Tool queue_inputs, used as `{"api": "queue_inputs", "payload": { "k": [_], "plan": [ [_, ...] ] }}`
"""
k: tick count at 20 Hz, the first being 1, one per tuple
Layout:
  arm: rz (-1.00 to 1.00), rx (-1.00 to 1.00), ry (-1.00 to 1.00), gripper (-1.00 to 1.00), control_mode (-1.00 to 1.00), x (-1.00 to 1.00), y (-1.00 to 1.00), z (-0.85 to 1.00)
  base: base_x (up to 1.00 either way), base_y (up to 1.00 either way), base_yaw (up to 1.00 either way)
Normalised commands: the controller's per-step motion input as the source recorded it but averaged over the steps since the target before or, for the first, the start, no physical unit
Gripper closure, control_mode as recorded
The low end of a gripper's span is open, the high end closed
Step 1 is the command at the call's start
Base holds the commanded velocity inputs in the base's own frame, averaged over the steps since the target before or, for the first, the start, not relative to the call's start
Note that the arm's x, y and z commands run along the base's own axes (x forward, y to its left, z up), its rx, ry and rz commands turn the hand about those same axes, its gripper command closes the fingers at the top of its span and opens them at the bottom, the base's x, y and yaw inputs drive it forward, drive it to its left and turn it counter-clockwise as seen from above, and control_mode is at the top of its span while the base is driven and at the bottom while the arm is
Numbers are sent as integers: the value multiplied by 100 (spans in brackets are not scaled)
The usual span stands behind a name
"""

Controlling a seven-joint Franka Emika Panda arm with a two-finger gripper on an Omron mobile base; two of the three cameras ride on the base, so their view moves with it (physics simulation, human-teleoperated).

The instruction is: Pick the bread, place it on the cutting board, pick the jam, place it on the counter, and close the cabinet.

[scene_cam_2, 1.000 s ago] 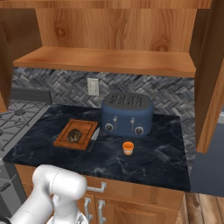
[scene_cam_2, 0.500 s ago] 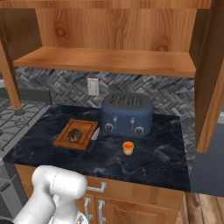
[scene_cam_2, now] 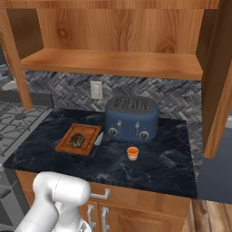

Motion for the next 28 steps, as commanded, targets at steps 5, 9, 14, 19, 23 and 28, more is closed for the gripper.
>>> {"api": "queue_inputs", "payload": {
  "k": [5, 9, 14, 19, 23, 28],
  "plan": [
    [3, 0, 0, -100, -100, 17, -23, -2, 0, 0, 0],
    [2, 0, 0, -100, -100, 19, -19, -3, 0, 0, 0],
    [2, 0, 0, -100, -100, 21, -17, -5, 0, 0, 0],
    [1, -1, 0, -100, -100, 24, -11, -5, 0, 0, 0],
    [1, -2, 0, -100, -100, 23, -9, -6, 0, 0, 0],
    [1, 0, 0, -100, -100, 23, -17, -1, 0, 0, 0]
  ]
}}
